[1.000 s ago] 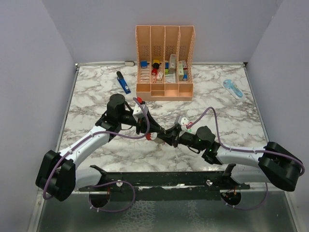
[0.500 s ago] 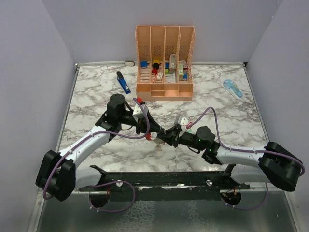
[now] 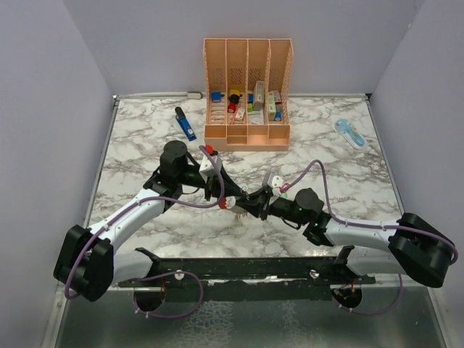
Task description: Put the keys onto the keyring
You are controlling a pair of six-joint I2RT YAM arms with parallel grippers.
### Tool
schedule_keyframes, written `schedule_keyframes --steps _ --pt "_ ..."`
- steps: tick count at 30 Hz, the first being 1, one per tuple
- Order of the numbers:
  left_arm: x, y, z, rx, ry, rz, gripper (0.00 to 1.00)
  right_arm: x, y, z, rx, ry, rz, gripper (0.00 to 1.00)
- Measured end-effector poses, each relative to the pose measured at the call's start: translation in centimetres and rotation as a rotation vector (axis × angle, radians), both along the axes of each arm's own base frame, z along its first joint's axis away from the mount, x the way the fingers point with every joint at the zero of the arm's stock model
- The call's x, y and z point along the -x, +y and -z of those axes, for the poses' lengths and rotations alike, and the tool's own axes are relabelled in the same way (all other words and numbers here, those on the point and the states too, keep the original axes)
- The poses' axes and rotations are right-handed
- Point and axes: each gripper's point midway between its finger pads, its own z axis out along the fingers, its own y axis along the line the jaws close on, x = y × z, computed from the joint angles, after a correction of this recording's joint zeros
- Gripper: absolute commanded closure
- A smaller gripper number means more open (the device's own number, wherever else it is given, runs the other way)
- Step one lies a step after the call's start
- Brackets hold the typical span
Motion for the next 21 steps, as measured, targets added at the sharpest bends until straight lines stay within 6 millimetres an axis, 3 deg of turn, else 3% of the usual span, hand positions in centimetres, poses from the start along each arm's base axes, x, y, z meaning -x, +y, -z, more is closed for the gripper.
schedule_keyframes --steps 14,21 --pt "-0.48 -0.16 -0.13 0.002 0.009 -0.025 1.00 -0.17 -0.07 -0.01 0.000 0.004 0.005 0.90" --pt "-0.70 -0.22 -0.02 0.001 0.003 -0.035 1.00 -0.20 -0.07 0.02 0.000 0.012 0.009 0.70"
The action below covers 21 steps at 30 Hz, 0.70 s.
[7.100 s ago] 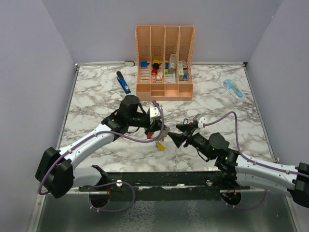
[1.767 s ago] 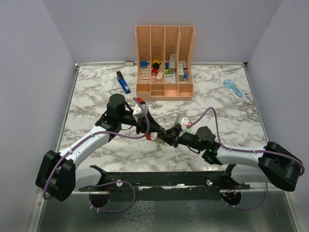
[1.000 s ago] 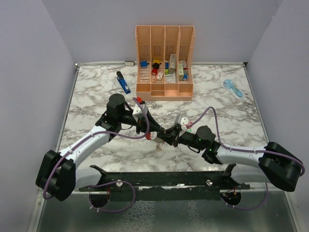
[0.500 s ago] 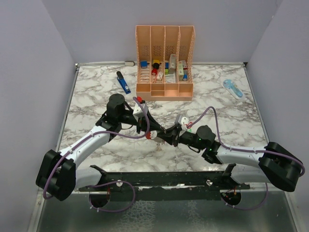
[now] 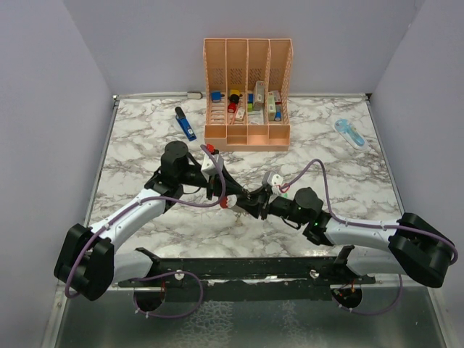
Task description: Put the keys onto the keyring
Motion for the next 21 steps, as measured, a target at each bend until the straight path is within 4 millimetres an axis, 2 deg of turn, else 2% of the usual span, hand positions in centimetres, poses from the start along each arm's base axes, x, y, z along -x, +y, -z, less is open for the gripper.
schedule_keyframes --steps 7,11,14,17,21 --pt "-1.1 -0.2 1.0 -0.027 -0.050 -0.063 1.00 -0.2 -0.2 1.0 0.042 0.036 0.018 0.49" --pt "-2.0 0.0 2.0 -0.057 -0.089 -0.108 1.00 -0.2 -0.7 0.9 0.053 0.041 0.037 0.40" --pt "-2.8 0.3 2.8 -0.089 -0.121 -0.146 1.00 -0.4 -1.7 0.5 0.065 0.051 0.082 0.37" --pt "-4.1 1.2 3.6 -0.126 -0.162 -0.205 1.00 -1.1 -3.1 -0.9 0.057 0.057 0.167 0.39" --pt "-5.8 2.5 4.5 -0.172 -0.225 -0.279 1.00 -3.2 -5.5 -3.0 0.048 0.104 0.353 0.40"
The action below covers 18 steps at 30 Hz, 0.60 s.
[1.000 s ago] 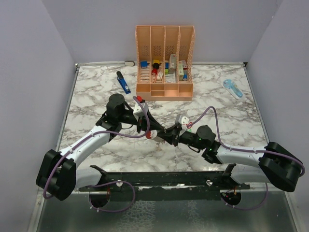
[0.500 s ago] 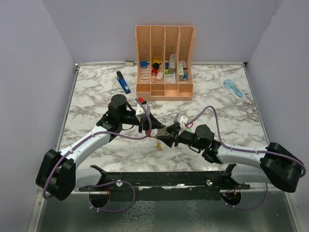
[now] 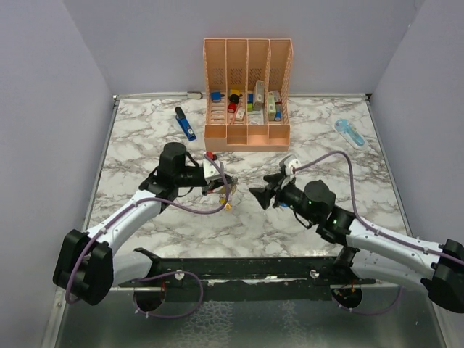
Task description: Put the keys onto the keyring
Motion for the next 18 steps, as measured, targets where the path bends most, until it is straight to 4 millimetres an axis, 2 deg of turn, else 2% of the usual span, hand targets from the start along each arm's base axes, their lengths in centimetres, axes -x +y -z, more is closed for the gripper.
schedule_keyframes --steps 3,5,8,9,11,13,15,18 --pt "-0.3 0.5 0.7 -0.030 -0.037 -0.019 1.00 -2.4 -1.3 -0.4 0.031 0.088 0.141 0.43" --pt "-0.4 0.8 1.4 -0.051 -0.059 -0.024 1.00 -4.4 -2.3 0.6 0.070 0.179 0.235 0.44" --pt "-0.6 1.1 2.2 -0.074 -0.082 -0.031 1.00 -6.7 -4.1 3.8 0.156 0.329 0.346 0.45" --pt "-0.6 1.1 2.4 -0.079 -0.090 -0.031 1.00 -7.3 -4.7 5.6 0.203 0.387 0.378 0.47" --pt "-0.6 1.2 2.5 -0.083 -0.102 -0.028 1.00 -7.6 -5.7 8.4 0.274 0.473 0.415 0.49" --pt "-0.6 1.2 2.6 -0.085 -0.110 -0.025 1.00 -7.0 -6.3 11.2 0.356 0.565 0.419 0.51" --pt "-0.6 1.2 2.5 -0.085 -0.115 -0.023 1.00 -6.3 -6.5 12.9 0.420 0.642 0.414 0.54" --pt "-0.6 1.2 2.6 -0.085 -0.121 -0.023 1.00 -5.8 -6.5 13.5 0.458 0.715 0.417 0.56"
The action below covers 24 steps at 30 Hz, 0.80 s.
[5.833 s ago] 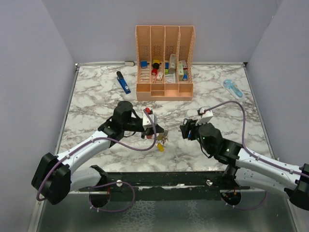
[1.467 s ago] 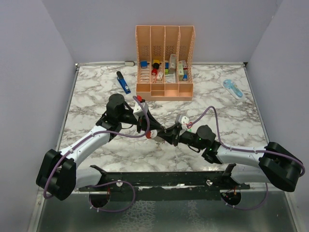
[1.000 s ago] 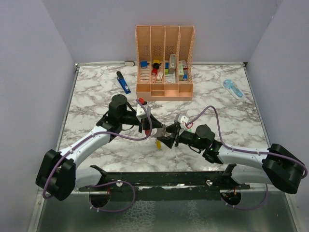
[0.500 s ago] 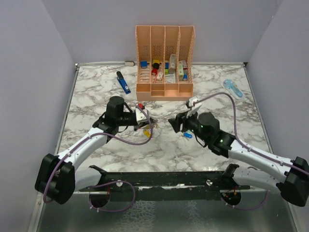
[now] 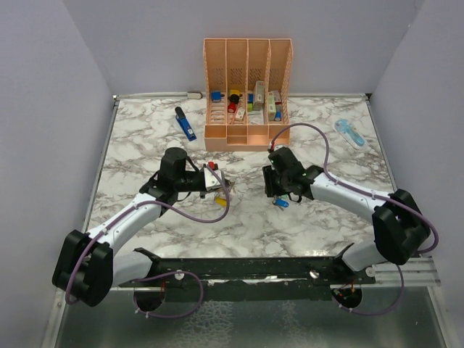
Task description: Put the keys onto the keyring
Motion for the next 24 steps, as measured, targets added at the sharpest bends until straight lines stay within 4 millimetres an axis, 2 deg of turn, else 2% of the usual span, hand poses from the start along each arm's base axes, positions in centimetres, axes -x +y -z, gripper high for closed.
schedule_keyframes --steps 8,18,24 --pt "0.3 0.1 0.6 -0.002 0.006 0.000 1.00 1.1 -0.2 0.3 0.010 0.084 0.031 0.57" --pt "0.2 0.1 0.4 0.004 -0.002 -0.001 1.00 2.4 -1.2 3.5 0.065 0.156 0.029 0.61" --pt "0.1 0.0 0.1 0.013 -0.007 -0.004 1.00 2.6 -1.6 4.3 0.080 0.166 0.027 0.63"
